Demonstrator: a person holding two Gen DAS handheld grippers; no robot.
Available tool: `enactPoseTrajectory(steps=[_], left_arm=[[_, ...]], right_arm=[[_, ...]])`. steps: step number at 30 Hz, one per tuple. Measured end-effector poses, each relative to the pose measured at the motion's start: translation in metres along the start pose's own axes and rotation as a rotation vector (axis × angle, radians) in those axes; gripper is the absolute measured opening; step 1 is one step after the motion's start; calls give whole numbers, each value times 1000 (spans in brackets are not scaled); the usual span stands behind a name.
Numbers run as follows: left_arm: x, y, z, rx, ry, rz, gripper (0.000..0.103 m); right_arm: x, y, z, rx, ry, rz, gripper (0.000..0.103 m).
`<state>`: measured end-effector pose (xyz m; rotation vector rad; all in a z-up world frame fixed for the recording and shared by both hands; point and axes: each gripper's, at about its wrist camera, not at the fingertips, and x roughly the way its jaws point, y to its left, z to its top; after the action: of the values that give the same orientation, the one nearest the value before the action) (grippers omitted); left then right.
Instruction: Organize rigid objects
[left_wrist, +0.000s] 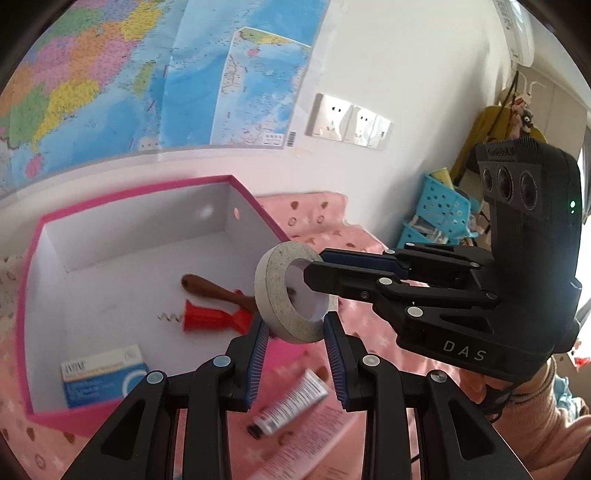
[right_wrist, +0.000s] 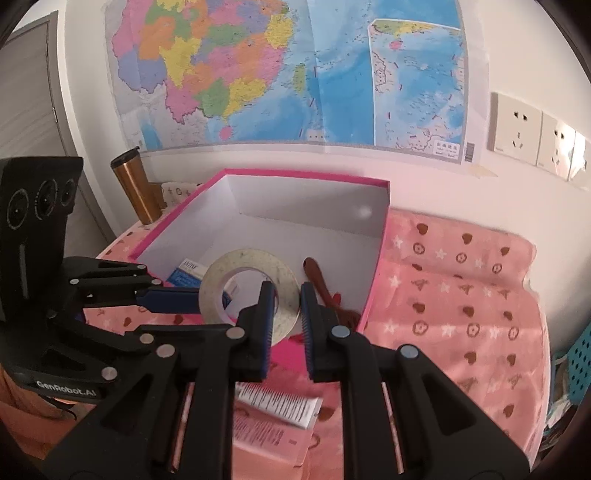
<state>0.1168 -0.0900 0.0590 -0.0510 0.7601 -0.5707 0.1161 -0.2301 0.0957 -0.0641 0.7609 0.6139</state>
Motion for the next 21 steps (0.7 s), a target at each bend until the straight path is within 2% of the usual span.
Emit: enactPoseTrajectory(steps=[6,15,17,21], left_arm=[[16,14,12,-20,22,15,31],[47,35,11,-86,102,50,30],[49,41,9,-101,103,89,32],[39,46,1,-110,76,105,33]], right_arm=[[24,-6,15,-4,42,-34,15],[62,-16,11,7,148,-70,16],[65,-19,8,19,151,-74,24],[50,-22,4,42,104,-53,30]])
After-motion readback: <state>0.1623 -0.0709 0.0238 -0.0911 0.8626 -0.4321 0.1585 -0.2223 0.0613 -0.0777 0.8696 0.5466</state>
